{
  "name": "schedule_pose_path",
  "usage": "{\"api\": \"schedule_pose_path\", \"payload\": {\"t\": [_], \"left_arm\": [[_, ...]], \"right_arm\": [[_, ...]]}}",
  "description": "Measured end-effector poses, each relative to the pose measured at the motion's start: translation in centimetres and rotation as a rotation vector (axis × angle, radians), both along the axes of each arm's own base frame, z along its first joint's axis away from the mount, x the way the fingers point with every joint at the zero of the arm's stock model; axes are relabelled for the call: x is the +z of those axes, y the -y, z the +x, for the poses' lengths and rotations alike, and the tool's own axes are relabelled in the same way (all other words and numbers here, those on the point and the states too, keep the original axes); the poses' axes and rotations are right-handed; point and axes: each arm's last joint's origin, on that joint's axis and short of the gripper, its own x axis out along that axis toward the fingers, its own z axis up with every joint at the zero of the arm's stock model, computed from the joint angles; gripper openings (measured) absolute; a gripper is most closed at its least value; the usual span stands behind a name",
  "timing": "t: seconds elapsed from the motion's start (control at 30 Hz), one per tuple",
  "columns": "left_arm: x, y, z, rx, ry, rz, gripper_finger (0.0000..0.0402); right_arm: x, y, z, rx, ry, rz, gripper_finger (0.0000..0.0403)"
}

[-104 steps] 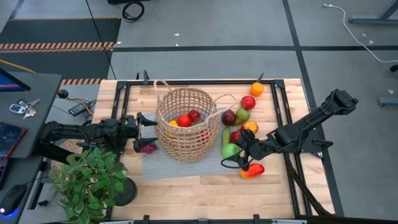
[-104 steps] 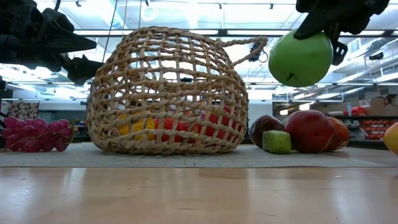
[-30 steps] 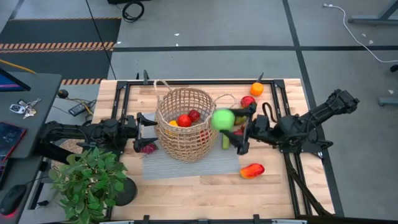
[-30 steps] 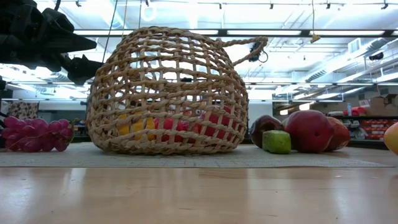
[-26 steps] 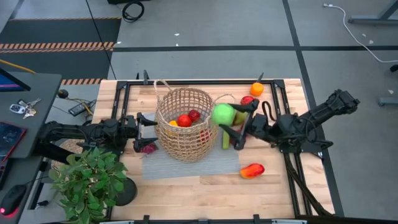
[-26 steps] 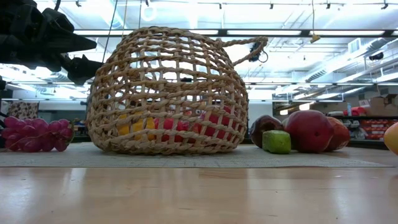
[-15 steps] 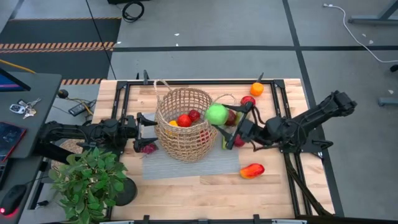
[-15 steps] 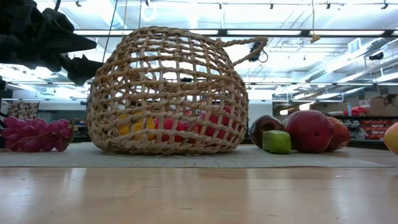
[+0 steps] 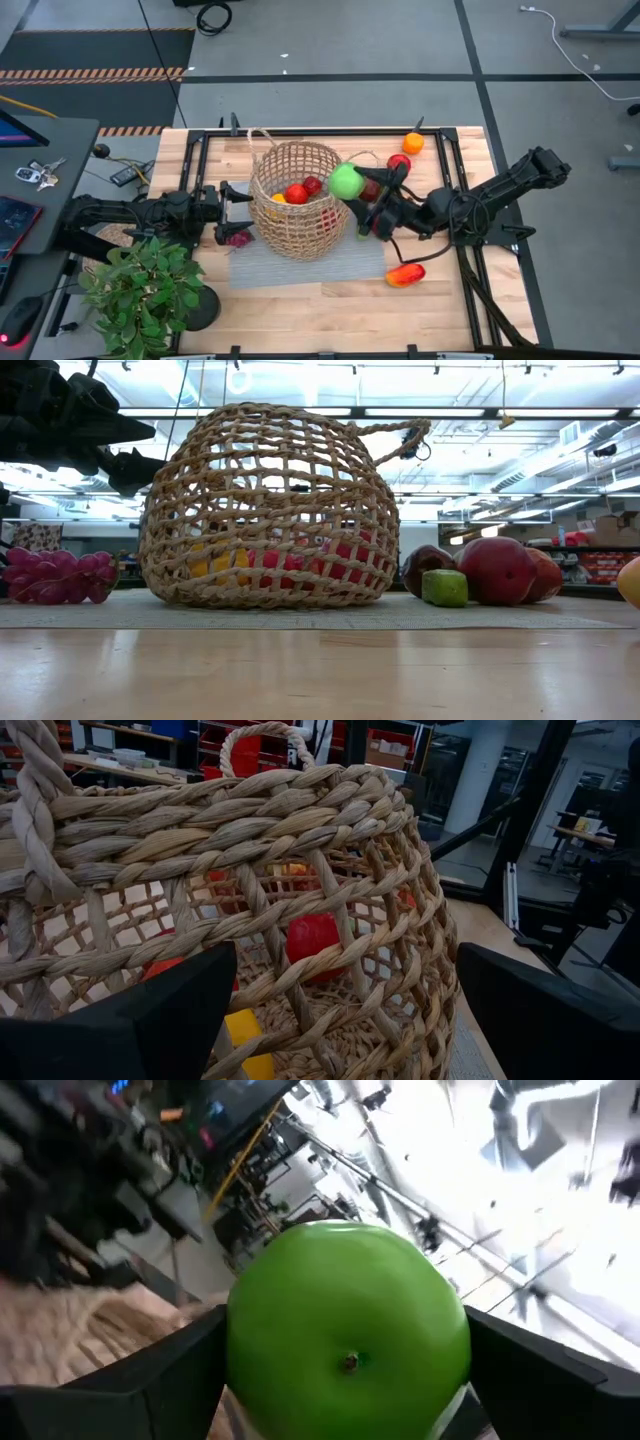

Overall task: Build produce basket
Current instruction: Put the green apple into the brown basket

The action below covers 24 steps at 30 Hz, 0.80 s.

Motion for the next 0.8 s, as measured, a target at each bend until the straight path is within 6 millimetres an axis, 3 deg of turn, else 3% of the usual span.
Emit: {"api": "schedule_pose_path", "payload": {"t": [0.3,0.8], "left_arm": [[0.0,0.0,0.0,0.0,0.0,0.0,0.0386],[0.0,0.0,0.0,0.0,0.0,0.0,0.0386]], "right_arm": [[-0.06,0.09,-0.03,-0.099,-0.137,-0.247,0.0368],[-0.15,0.25,-0.05,-0.135,-0.146,-0.22,0.0368]]}}
